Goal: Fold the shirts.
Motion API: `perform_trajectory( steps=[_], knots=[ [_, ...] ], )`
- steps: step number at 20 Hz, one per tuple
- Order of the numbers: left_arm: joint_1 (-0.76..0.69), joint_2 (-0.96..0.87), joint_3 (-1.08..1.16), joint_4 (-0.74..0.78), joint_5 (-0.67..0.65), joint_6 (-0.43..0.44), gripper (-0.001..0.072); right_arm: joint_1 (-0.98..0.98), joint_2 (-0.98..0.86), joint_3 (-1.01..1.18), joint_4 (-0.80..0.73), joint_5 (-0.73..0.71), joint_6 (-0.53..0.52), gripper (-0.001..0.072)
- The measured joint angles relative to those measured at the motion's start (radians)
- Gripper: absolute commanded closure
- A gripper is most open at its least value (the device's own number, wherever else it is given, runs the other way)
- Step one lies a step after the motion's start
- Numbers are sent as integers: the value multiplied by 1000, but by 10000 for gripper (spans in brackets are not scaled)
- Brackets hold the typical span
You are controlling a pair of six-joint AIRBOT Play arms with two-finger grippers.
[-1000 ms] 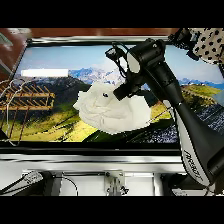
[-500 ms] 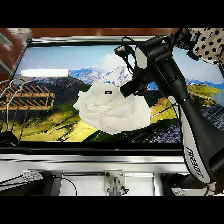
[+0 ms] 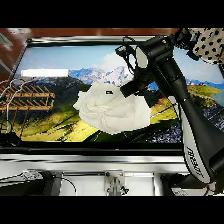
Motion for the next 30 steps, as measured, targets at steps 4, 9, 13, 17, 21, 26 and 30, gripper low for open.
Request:
perform_trajectory(
  steps=[4, 9, 13, 17, 21, 26, 30],
  knots=[
    [0, -22, -3, -9, 2, 33, 640, 0, 0, 0, -8, 0, 1, 626],
    [0, -17, -14, -14, 8, 61, 649, 0, 0, 0, -43, 5, 4, 626],
    [-4, 57, -20, -68, -11, 80, 650, 0, 0, 0, -70, -3, 4, 626],
    [-2, 150, -15, -134, 8, 93, 650, 0, 0, 0, -80, -15, 4, 626],
    [0, 237, -13, -170, 11, 85, 651, 0, 0, 0, -84, -13, -5, 626],
    [-1, 357, -9, -205, 34, 71, 651, 0, 0, 0, -90, -6, -20, 626],
    [-69, 453, -1, -300, 47, 65, 651, -1, 0, 4, -138, -8, -10, 626]
  ],
)
